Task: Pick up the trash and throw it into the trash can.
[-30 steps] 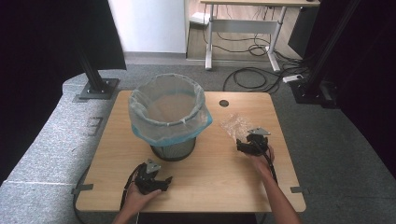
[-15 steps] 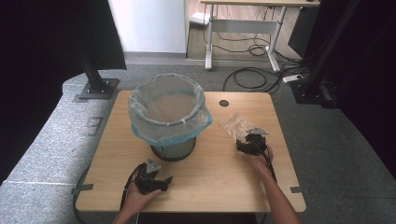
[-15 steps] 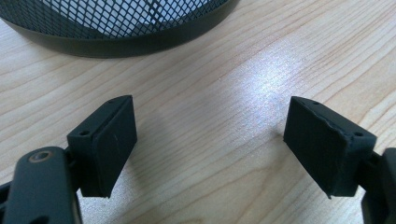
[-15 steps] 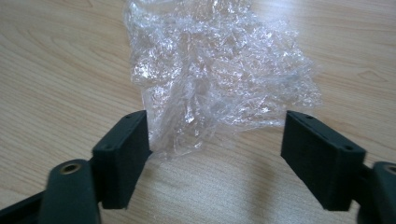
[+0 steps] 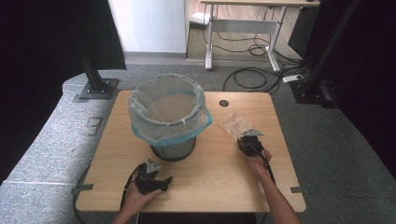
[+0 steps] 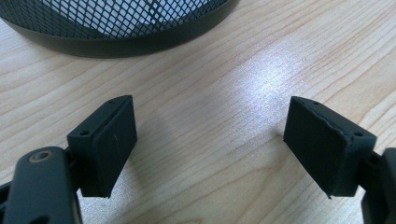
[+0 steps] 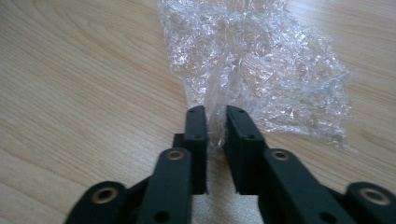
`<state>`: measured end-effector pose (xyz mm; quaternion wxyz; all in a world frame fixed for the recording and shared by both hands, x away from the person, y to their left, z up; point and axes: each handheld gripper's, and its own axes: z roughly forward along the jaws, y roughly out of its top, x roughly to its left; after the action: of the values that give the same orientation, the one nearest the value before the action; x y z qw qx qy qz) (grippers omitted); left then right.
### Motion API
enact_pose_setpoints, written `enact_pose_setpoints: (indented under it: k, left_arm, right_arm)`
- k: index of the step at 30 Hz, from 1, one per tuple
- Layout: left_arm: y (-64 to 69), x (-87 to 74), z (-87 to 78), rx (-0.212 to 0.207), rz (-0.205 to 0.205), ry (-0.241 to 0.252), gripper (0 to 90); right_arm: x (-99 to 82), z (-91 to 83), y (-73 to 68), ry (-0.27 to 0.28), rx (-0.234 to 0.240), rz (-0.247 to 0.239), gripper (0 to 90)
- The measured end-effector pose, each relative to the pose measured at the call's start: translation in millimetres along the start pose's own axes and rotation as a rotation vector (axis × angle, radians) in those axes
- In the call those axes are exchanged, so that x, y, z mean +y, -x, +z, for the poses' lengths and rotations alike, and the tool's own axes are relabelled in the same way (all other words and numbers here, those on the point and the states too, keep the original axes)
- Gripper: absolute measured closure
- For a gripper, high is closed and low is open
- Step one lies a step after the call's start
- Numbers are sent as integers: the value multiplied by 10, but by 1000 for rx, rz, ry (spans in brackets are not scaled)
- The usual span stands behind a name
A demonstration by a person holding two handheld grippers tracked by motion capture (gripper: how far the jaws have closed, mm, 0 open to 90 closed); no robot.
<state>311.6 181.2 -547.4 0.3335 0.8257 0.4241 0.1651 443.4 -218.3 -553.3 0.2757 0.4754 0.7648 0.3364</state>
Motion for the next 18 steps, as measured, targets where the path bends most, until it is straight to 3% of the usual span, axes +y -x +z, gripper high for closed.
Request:
enact_pose_setpoints:
  k: [9, 18]
  left_arm:
    - [0, 0, 0, 0, 0, 0, 171]
    - [0, 0, 0, 0, 0, 0, 171]
  right_arm:
    - [3, -26, 35, -12, 0, -13, 879]
    - [83, -221, 78, 86, 4, 28, 883]
